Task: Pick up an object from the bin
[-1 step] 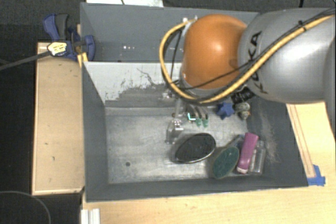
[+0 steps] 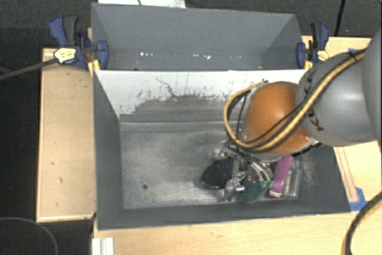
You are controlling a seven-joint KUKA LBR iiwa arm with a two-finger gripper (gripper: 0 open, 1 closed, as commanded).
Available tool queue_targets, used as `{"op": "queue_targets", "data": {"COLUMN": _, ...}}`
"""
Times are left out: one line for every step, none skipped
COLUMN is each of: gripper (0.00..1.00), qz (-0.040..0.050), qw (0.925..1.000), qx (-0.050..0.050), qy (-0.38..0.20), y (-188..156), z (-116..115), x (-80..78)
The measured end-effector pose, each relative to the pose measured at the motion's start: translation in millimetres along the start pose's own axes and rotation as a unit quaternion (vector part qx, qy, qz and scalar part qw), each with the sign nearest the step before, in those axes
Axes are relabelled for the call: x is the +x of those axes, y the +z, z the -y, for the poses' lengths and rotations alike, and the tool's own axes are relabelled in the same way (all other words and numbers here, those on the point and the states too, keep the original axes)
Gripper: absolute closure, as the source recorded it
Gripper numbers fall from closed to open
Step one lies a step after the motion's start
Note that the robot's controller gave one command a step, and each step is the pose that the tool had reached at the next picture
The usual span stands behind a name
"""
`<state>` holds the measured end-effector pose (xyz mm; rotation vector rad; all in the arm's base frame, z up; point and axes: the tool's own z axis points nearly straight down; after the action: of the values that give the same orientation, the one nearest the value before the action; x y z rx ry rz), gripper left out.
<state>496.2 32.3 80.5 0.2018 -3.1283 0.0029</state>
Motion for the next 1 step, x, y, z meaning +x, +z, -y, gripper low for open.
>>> {"op": "queue_targets", "data": {"gripper": 1.0, "qz": 0.0043, "qw": 1.0, "qx": -0.002, "qy": 0.0, "y": -4.9, "z": -5.1, "x": -3.2}}
